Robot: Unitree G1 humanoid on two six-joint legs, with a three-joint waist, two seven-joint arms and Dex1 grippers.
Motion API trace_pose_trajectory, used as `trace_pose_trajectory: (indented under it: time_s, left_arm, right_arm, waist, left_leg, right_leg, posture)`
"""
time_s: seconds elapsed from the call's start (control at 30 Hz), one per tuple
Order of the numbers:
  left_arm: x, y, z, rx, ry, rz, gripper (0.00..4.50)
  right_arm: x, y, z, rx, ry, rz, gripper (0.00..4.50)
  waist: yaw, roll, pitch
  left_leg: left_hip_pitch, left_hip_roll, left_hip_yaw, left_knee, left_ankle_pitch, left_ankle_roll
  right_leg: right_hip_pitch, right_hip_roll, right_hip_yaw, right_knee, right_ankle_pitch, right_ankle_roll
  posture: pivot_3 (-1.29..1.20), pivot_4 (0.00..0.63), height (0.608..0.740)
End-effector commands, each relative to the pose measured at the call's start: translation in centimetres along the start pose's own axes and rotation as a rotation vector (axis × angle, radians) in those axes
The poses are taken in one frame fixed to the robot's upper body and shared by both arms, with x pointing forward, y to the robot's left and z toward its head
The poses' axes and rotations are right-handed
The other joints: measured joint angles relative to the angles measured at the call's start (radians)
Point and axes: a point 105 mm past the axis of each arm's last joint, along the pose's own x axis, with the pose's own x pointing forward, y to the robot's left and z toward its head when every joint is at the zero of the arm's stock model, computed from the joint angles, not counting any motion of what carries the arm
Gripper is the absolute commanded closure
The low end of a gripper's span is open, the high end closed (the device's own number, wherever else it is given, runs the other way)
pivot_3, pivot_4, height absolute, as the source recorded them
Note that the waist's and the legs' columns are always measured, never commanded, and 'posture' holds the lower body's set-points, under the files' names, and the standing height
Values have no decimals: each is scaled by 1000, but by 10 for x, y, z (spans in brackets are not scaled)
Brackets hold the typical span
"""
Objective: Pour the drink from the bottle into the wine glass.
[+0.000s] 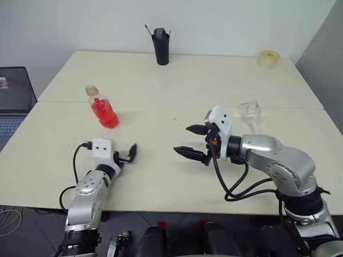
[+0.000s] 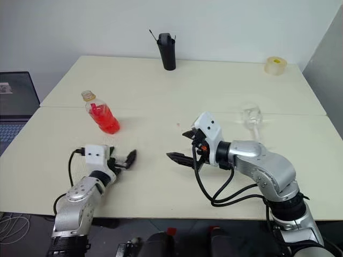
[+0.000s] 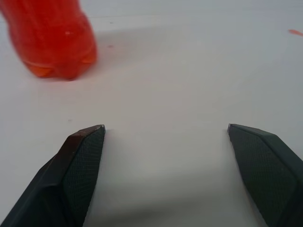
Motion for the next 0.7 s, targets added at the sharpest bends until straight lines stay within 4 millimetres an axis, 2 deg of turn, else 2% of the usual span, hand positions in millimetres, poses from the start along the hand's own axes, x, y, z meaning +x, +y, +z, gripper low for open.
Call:
trace_pose_trajectory:
  time_s: [0.03,0.13,0.3,0.37,0.47,0.6,0.7]
  left_arm:
    - [3,-12,12,-11,-38,-38,39]
    - [11,-41,32,-26,-114,-180,39]
    - [19,-88,64,73,-218,-451,39]
    - [18,-104,75,123,-238,-567,39]
    - [18,-118,89,160,-253,-672,39]
    - [15,-138,105,235,-264,-835,39]
    - [12,-152,114,274,-261,-948,39]
  right_arm:
    - [-10,0,7,-24,-24,-21,0]
    - [-19,-10,10,10,-36,-95,0]
    - [-43,-52,26,67,-87,-334,0]
    - [-56,-65,39,84,-88,-411,0]
    - [-72,-85,55,139,-66,-519,0]
    - [-100,-122,72,246,-58,-737,0]
    - [-118,-149,57,323,68,-870,0]
  waist:
    - [0,0,0]
    - [1,0,0]
    - [2,-1,0]
    - [0,0,0]
    - [-6,0,1]
    - [-5,1,1]
    - [0,1,1]
  left_leg:
    - [0,0,0,0,0,0]
    - [0,0,0,0,0,0]
    - [0,0,0,1,0,0]
    - [0,0,0,0,0,0]
    - [1,0,2,0,0,0]
    - [0,0,2,-1,0,0]
    - [-1,-1,2,-1,0,0]
  right_leg:
    - [0,0,0,0,0,0]
    - [0,1,0,0,0,0]
    - [2,0,-1,-1,0,0]
    - [2,1,-1,0,0,0]
    - [0,2,0,1,0,0]
    - [-1,3,1,1,0,0]
    - [-1,3,1,0,0,0]
  posture:
    - [0,150,740]
    - [0,150,740]
    - [0,150,740]
    - [0,150,740]
    - [0,150,740]
    - [0,150,740]
    - [0,150,740]
